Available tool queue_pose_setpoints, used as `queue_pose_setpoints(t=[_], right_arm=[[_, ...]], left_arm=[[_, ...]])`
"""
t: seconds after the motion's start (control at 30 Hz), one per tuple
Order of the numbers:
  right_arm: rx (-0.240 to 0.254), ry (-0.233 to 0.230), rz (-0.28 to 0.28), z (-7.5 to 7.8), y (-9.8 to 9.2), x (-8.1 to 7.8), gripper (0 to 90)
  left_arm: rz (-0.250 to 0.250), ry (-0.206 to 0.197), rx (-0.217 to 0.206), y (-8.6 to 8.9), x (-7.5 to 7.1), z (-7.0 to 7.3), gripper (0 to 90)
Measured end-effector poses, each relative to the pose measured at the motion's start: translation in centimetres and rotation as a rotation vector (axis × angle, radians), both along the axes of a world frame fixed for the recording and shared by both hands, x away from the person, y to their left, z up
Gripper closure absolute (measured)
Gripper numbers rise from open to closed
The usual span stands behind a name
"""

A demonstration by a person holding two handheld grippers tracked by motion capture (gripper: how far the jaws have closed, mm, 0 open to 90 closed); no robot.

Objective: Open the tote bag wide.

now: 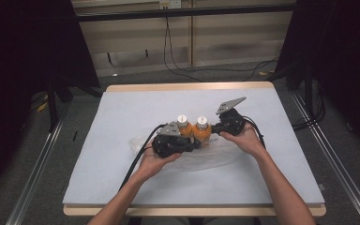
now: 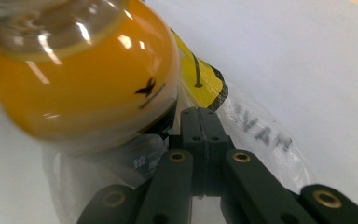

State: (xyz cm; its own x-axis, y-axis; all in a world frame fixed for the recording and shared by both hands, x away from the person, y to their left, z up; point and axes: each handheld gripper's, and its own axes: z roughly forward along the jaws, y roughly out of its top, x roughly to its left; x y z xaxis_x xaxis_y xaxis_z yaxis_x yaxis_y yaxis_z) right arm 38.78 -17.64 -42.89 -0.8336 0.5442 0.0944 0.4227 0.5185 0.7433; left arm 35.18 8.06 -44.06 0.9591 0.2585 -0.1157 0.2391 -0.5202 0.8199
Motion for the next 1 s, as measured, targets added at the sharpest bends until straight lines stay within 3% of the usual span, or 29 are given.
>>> queue_pose_setpoints(t=[0.07,0.13,0.3,0.4,0.43,0.63,0.7,0.8,0.87,0.9,0.93,1.0], right_arm=[[-0.001,0.019,0.003,-0.4,0.2,0.4,90.0],[0.005,0.034,0.004,-0.7,0.4,0.7,90.0],[-0.006,0.071,0.011,-1.8,0.7,1.3,90.0],[-0.012,0.089,0.011,-2.4,0.9,1.5,90.0],[-0.008,0.094,0.007,-2.6,0.9,1.6,90.0],[-0.027,0.134,-0.003,-3.8,1.3,2.0,90.0],[-0.025,0.144,-0.007,-4.0,1.4,2.1,90.0],[-0.043,0.169,-0.014,-4.5,1.4,2.3,90.0],[-0.065,0.168,-0.009,-4.9,1.6,2.5,90.0],[-0.061,0.165,-0.013,-5.0,1.6,2.5,90.0],[-0.061,0.166,-0.015,-5.0,1.7,2.6,90.0],[-0.063,0.166,-0.013,-5.0,1.7,2.6,90.0]], left_arm=[[0.007,-0.005,-0.011,-0.2,-0.1,-0.2,90.0],[0.012,-0.023,0.004,-0.4,-0.1,-0.5,90.0],[0.009,-0.025,0.055,-0.7,-0.2,-1.5,89.8],[0.025,-0.022,0.063,-0.7,0.1,-1.7,88.9],[0.026,-0.016,0.048,-0.7,0.1,-1.9,89.0],[0.019,-0.019,0.077,-1.0,-0.3,-2.9,89.4],[0.005,-0.022,0.112,-1.2,-0.5,-2.9,89.6],[0.004,-0.025,0.104,-1.3,-0.8,-3.2,89.8],[-0.005,-0.027,0.122,-1.3,-0.9,-3.3,89.8],[-0.006,-0.022,0.145,-1.3,-1.1,-3.3,89.9],[-0.010,-0.026,0.131,-1.4,-1.2,-3.5,90.0],[-0.022,-0.025,0.161,-1.5,-1.3,-3.7,90.0]])
